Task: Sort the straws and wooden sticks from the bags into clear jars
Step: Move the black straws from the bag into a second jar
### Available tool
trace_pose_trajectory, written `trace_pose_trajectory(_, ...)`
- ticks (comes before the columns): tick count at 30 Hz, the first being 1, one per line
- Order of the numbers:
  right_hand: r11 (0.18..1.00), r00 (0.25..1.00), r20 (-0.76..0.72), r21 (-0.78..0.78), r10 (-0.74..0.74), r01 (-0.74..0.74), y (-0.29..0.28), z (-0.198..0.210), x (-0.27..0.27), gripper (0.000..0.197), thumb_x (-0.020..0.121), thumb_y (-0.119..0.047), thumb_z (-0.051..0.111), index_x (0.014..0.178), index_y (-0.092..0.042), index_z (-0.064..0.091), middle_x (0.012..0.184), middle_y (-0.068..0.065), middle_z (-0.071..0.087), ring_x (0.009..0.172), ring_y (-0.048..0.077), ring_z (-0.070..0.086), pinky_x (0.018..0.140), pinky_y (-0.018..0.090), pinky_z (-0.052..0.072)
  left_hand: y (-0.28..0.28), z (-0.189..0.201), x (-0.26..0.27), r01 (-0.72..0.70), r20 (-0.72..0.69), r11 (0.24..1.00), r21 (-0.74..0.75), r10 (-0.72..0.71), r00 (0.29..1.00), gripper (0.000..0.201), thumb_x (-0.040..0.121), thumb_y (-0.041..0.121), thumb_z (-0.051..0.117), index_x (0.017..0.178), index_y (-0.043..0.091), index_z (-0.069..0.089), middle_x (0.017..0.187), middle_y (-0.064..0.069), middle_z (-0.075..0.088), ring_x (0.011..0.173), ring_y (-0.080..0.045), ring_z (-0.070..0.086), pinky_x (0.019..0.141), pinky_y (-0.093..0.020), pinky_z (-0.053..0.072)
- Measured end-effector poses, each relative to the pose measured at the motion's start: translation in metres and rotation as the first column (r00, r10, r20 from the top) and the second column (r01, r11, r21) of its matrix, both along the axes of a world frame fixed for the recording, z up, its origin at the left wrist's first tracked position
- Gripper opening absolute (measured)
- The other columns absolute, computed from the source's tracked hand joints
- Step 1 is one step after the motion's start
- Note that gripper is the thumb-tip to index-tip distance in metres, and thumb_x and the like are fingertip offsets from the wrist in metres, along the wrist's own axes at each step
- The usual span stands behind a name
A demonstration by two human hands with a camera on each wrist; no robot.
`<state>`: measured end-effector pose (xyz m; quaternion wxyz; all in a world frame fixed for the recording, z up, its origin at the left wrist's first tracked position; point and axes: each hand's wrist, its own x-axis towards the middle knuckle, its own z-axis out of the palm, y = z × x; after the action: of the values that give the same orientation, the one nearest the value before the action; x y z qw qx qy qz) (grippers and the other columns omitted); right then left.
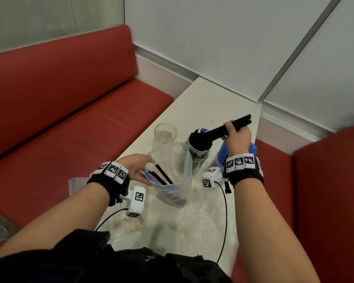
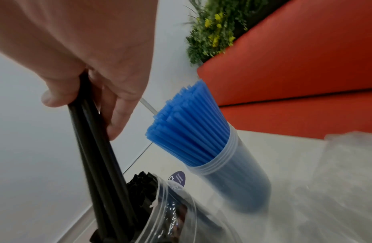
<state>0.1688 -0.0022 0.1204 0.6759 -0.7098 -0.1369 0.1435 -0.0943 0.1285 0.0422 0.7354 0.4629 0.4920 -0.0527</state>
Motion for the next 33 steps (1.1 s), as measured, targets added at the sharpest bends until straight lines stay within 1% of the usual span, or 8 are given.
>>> trace_pose_trajectory(5,0.976,0.968,0.221,-0.206,0.116,-0.070,0.014,-0.008,-0.013,0.014,0.096,-0.018,0.064,0.109,-0.013,0.065,0.105,0.007,0.069,0.101,0.027,0.068,0.094,0.049,0.056,0.000,-0.001,0.004,0.005,0.007,1.000,0.002,-0.005,1.000,0.020,0.101,0.024,0.045,0.111,0.010,0.056,0.119,-0.021,0.052,0.088,-0.044,0.068,0.062,-0.050,0.060)
trace_pose_trajectory(13,0.915,0.942,0.250,-0.388,0.223,-0.114,0.022,-0.027,-0.023,0.008,0.090,-0.015,0.070,0.097,-0.017,0.065,0.096,0.002,0.068,0.100,0.025,0.066,0.086,0.032,0.050,0.000,-0.003,0.005,-0.008,0.007,1.000,0.006,0.008,1.000,0.020,0.102,0.025,0.044,0.110,0.011,0.056,0.120,-0.021,0.051,0.086,-0.042,0.068,0.058,-0.049,0.060)
trace_pose_trajectory(18,0.906,0.948,0.202,-0.395,0.245,-0.150,0.026,-0.029,-0.026,0.049,0.085,-0.026,0.078,0.129,-0.015,0.058,0.113,0.003,0.065,0.104,0.020,0.062,0.093,0.033,0.051,0.003,-0.001,0.005,-0.008,0.003,1.000,0.007,0.008,1.000,0.022,0.103,0.027,0.043,0.111,0.011,0.056,0.120,-0.020,0.051,0.087,-0.042,0.069,0.063,-0.051,0.060)
trace_pose_trajectory(23,0.918,0.930,0.289,-0.384,0.226,-0.103,0.030,-0.028,-0.030,0.041,0.096,-0.021,0.066,0.135,-0.019,0.054,0.111,0.002,0.058,0.109,0.025,0.061,0.089,0.031,0.047,0.004,-0.001,0.005,-0.013,-0.001,1.000,0.003,0.013,1.000,0.025,0.104,0.029,0.042,0.113,0.011,0.056,0.124,-0.021,0.049,0.087,-0.041,0.069,0.061,-0.050,0.060)
trace_pose_trajectory(26,0.912,0.864,0.429,-0.402,0.265,-0.080,0.026,-0.035,-0.039,0.047,0.103,-0.020,0.051,0.149,-0.018,0.041,0.140,0.008,0.052,0.127,0.024,0.052,0.105,0.034,0.043,0.005,-0.001,0.004,-0.011,0.003,1.000,0.009,0.011,1.000,0.027,0.104,0.030,0.041,0.117,0.011,0.055,0.122,-0.019,0.050,0.085,-0.040,0.069,0.059,-0.049,0.060)
trace_pose_trajectory(28,0.809,0.742,0.479,-0.570,0.469,-0.143,0.025,-0.045,-0.044,0.047,0.106,-0.017,0.043,0.152,-0.006,0.035,0.157,0.013,0.036,0.145,0.028,0.034,0.118,0.039,0.031,0.006,-0.001,0.004,-0.008,0.006,1.000,0.010,0.008,1.000,0.026,0.104,0.030,0.042,0.115,0.011,0.056,0.120,-0.019,0.050,0.085,-0.040,0.069,0.063,-0.050,0.061)
trace_pose_trajectory(30,0.542,0.611,0.351,-0.826,0.710,-0.154,0.023,-0.055,-0.047,0.050,0.109,-0.020,0.037,0.153,0.001,0.029,0.162,0.018,0.026,0.152,0.036,0.018,0.121,0.046,0.024,0.006,-0.001,0.004,-0.003,0.014,1.000,0.007,0.003,1.000,0.024,0.103,0.030,0.044,0.113,0.011,0.056,0.122,-0.019,0.049,0.086,-0.042,0.069,0.065,-0.052,0.060)
trace_pose_trajectory(33,0.401,0.628,0.246,-0.908,0.738,-0.117,0.019,-0.059,-0.050,0.062,0.110,-0.032,0.033,0.160,-0.005,0.009,0.168,0.014,0.006,0.156,0.033,0.000,0.125,0.046,0.011,0.006,-0.002,0.004,-0.004,0.022,1.000,-0.002,0.004,1.000,0.023,0.103,0.029,0.046,0.112,0.011,0.057,0.128,-0.019,0.044,0.088,-0.044,0.069,0.064,-0.051,0.060)
